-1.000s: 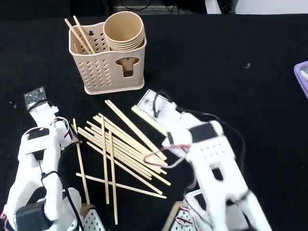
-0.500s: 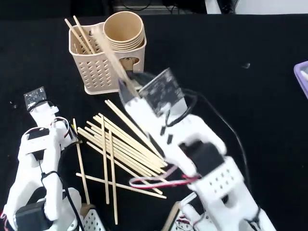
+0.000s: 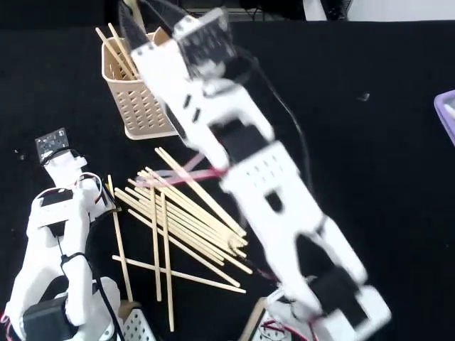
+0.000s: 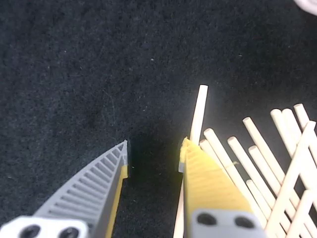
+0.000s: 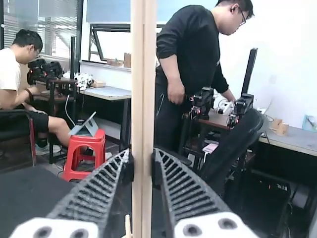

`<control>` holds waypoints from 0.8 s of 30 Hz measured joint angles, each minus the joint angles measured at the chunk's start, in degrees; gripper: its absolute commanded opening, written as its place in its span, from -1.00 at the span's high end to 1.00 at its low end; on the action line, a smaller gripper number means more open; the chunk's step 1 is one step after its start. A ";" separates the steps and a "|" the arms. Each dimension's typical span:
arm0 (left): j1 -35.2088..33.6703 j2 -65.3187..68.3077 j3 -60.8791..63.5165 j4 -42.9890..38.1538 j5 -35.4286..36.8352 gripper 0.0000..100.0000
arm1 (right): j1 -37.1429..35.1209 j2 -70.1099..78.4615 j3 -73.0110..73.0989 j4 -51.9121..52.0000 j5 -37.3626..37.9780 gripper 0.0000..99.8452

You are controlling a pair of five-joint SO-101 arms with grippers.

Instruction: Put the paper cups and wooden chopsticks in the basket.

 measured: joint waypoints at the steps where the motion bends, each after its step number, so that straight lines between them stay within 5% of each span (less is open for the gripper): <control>1: 0.00 0.00 0.00 0.00 0.00 0.65 | 0.00 3.34 -2.55 0.00 0.00 0.98; 16: 0.00 0.00 0.00 0.00 0.00 0.65 | 0.00 28.57 -20.22 0.70 0.00 0.96; 24: 0.00 0.00 0.00 0.00 0.00 0.65 | 0.00 28.66 -21.45 10.90 0.00 0.52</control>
